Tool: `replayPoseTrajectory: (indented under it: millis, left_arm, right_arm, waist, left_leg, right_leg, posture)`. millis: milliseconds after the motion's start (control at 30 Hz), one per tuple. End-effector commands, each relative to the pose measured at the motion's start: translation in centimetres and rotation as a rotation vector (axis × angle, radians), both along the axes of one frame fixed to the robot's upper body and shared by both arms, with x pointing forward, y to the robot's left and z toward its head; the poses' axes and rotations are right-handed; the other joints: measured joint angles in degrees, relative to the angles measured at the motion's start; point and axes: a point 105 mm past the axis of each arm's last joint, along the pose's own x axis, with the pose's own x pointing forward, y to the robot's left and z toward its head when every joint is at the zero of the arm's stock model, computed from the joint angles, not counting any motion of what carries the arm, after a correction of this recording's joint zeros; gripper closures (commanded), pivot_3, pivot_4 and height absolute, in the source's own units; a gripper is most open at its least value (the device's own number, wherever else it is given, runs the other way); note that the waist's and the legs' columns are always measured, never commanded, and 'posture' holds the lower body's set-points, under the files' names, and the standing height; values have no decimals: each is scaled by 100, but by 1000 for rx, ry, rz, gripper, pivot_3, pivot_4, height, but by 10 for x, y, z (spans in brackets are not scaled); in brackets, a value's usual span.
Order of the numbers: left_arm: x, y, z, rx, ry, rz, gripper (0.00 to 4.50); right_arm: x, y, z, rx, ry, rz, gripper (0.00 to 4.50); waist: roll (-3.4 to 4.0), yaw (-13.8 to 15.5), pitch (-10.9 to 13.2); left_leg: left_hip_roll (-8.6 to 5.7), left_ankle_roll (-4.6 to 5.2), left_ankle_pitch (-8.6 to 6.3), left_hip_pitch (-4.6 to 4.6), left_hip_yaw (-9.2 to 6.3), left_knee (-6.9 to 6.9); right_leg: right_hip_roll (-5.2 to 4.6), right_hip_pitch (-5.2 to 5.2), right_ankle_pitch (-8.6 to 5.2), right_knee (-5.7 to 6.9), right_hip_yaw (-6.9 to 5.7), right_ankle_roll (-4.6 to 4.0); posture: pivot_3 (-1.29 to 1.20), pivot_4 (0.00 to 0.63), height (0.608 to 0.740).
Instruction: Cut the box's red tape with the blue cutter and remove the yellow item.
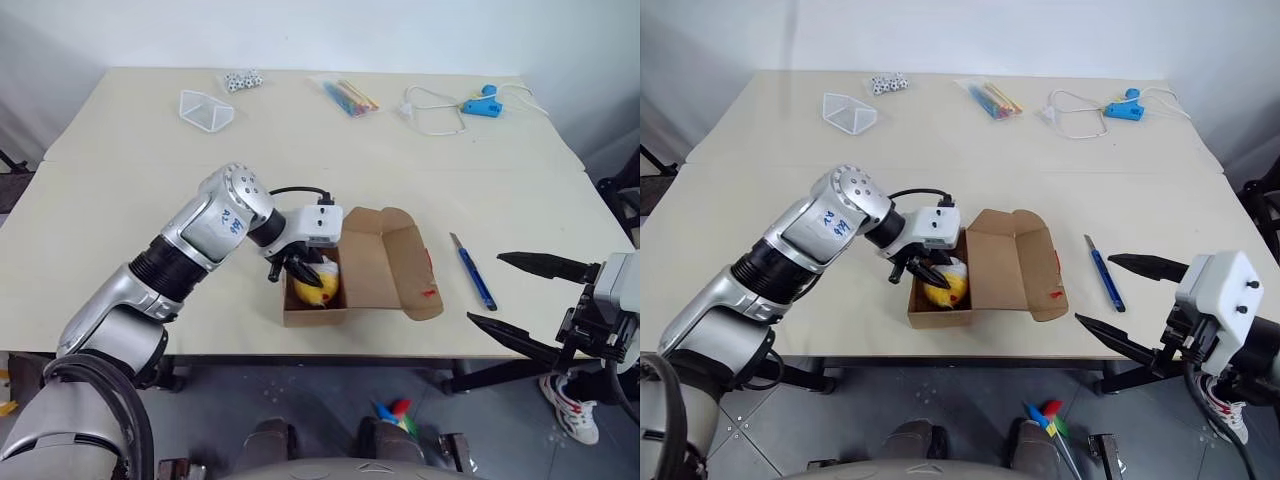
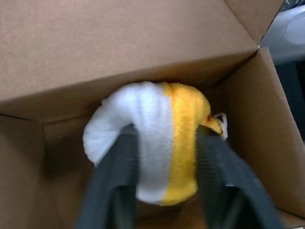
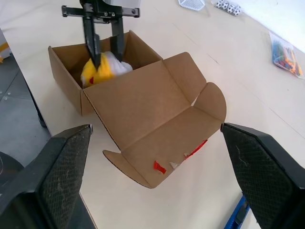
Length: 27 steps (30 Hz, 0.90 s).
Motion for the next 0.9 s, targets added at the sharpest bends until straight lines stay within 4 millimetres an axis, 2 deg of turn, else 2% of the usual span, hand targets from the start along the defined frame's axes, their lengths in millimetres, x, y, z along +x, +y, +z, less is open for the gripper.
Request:
replayPoseTrajectory:
  millis: [33, 100, 333, 433, 567, 633, 700, 767, 833, 900]
  left_arm:
    - [2, -5, 14, -74, -13, 7, 4269]
    - [4, -6, 23, -112, -11, 13, 4490]
    - [2, 1, 65, -261, -3, 55, 4490]
    - [8, 1, 85, -356, -35, 111, 4490]
    - [30, 12, 130, -566, -114, 295, 4490]
    - [43, 26, 143, -633, -149, 416, 4490]
    - [60, 55, 146, -652, -200, 597, 4490]
    - [71, 79, 142, -634, -256, 721, 4490]
    - [81, 119, 130, -595, -301, 929, 4490]
    - [84, 143, 121, -564, -323, 1053, 4490]
  right_arm:
    - [-5, -1, 11, -26, -51, 3, 0]
    - [-5, -3, 14, -26, -57, 4, 0]
    - [2, -12, 25, -52, -68, 20, 0]
    - [6, -15, 31, -65, -72, 32, 0]
    - [15, -19, 43, -51, -90, 51, 0]
    - [19, -20, 49, -31, -107, 64, 0]
    - [24, -22, 58, 18, -134, 87, 0]
    - [27, -22, 64, 63, -138, 121, 0]
    - [30, -25, 66, 94, -129, 168, 0]
    - [33, -28, 66, 109, -120, 195, 0]
  waist:
    - [0, 4, 0]
    - [0, -3, 0]
    - [0, -15, 0]
    - [0, -11, 0]
    - [-1, -17, 0]
    - [0, -30, 0]
    - [0, -52, 0]
    - [1, -105, 0]
    - [1, -150, 0]
    - [0, -169, 0]
  left_leg:
    - [0, 0, 0, 0, -1, 1]
    - [0, 1, 0, 0, -1, 3]
    - [2, 1, 0, 0, -3, 4]
    - [2, 1, 0, 0, -3, 6]
    - [2, 1, -1, -2, -4, 9]
    - [2, 1, -1, -2, -6, 9]
    - [2, 1, -1, 3, -5, 5]
    - [2, 1, -1, 6, -4, 2]
    - [2, 0, 0, 6, -2, -2]
    - [2, 0, 0, 8, 1, -4]
  right_leg:
    - [0, 0, 0, 1, 0, 0]
    - [0, 1, 0, 3, 0, 0]
    - [0, 0, 0, 5, 1, 0]
    - [0, 0, 0, 7, 2, 0]
    - [0, 1, 0, 6, 1, 0]
    - [0, 1, 0, 7, 1, 0]
    - [0, 2, 0, 9, 1, 0]
    - [0, 1, 0, 10, 2, 1]
    - [0, 1, 0, 12, -1, 1]
    - [0, 0, 0, 13, -1, 1]
  posture:
    - [0, 150, 740]
    - [0, 150, 740]
    - [0, 150, 740]
    - [0, 150, 740]
    - [0, 150, 740]
    - [0, 150, 740]
    - [0, 150, 740]
    - [0, 150, 740]
    - [0, 150, 740]
    - [0, 150, 740]
